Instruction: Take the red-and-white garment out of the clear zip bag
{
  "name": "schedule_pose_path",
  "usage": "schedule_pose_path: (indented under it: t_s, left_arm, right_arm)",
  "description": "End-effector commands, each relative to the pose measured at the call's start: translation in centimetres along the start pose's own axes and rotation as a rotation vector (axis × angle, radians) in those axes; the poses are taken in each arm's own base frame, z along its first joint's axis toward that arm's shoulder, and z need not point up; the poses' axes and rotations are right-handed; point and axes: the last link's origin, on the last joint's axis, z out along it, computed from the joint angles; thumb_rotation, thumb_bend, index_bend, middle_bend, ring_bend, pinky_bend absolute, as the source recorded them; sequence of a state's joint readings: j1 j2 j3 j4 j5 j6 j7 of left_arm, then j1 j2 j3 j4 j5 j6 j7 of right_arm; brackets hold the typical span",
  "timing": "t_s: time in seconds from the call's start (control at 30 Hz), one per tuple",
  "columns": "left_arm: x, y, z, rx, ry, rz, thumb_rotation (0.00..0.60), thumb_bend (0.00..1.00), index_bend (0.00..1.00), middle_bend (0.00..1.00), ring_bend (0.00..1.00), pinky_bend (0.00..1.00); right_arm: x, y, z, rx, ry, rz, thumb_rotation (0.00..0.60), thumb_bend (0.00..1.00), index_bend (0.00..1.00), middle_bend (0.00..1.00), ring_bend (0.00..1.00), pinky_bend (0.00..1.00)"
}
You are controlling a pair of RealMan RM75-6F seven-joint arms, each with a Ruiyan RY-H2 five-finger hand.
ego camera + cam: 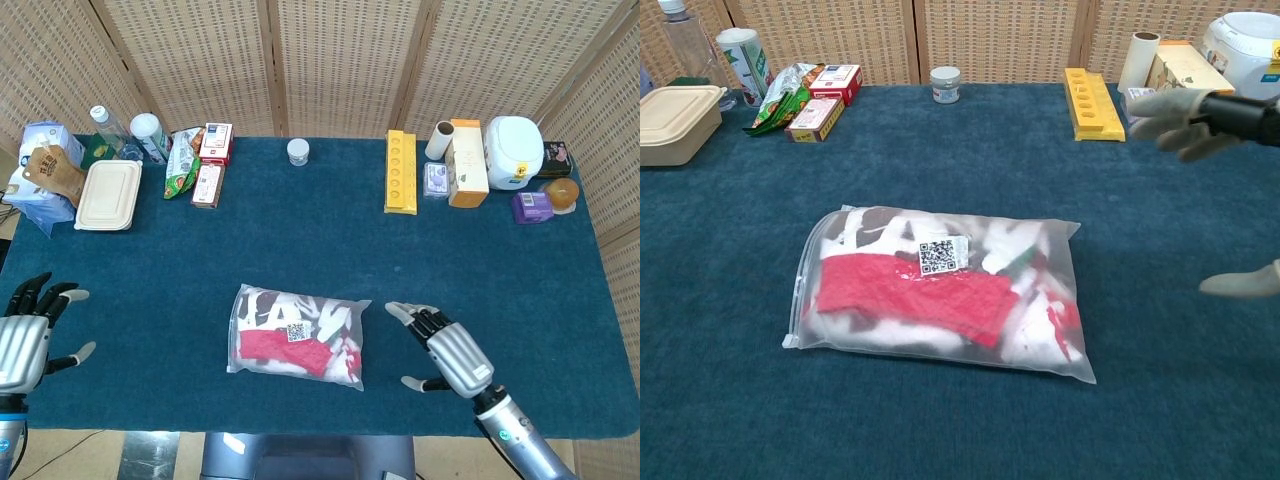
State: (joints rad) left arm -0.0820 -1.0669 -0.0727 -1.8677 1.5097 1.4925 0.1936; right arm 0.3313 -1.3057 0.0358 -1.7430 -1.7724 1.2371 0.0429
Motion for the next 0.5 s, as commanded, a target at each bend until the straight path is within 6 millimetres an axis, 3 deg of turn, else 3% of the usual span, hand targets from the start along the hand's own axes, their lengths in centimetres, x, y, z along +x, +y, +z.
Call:
schedule_pose_path:
  t_s: [0.03,0.5]
  left_arm:
    - [0.2,-0.2,0.3,-0.003,0.002,0.003,0.600,0.13,0.29,0.24,0.07,0.08]
    - [-0.1,-1.7,1.0,0.017,-0.009,-0.001,0.600,0.13,0.29,0.24,0.07,0.08]
  right_arm:
    - [-1.6,-2.3,3.0,0.015,-0.060,-0.030,0.600,0.06,0.00,0.09,0.14,0.16]
    - [-6.2,-4.5,6.9,-0.004,-0.205,-0.126,0.600,0.05,0.00,0.00,0.06,0.08]
